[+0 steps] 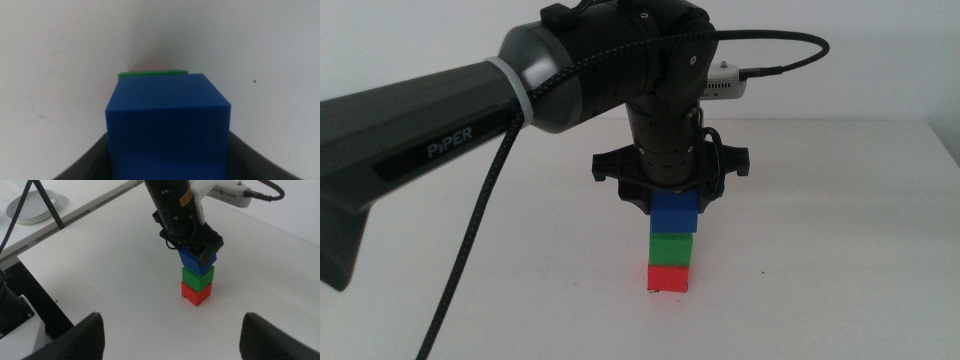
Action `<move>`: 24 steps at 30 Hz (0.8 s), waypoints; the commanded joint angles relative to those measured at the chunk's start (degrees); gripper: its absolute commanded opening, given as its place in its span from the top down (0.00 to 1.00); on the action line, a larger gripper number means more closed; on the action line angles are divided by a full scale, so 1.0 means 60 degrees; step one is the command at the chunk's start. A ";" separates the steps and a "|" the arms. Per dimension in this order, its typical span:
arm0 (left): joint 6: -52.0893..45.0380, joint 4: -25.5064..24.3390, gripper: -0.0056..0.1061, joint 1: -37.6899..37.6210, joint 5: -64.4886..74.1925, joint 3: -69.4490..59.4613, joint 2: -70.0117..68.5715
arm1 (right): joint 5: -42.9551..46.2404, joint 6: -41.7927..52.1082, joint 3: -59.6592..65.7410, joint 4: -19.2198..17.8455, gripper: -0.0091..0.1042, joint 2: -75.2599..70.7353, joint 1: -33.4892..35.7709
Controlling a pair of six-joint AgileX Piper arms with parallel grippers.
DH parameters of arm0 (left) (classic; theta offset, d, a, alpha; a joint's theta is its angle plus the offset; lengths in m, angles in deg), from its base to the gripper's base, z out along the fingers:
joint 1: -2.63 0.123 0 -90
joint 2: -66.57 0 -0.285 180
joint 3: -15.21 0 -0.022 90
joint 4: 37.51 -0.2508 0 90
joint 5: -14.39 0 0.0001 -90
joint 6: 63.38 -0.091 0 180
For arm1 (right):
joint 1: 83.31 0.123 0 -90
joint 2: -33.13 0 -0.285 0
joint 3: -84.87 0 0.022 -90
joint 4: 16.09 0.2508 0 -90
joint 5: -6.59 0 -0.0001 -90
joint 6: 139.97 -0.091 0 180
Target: Stack red cubes first, then green, then blue cubes in a specific spot.
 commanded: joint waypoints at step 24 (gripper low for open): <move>0.0033 0.0242 0.97 0.0197 -0.0033 -0.0091 -0.0051 | 0.0049 0.0070 0.0019 -0.0072 0.20 -0.0004 0.0006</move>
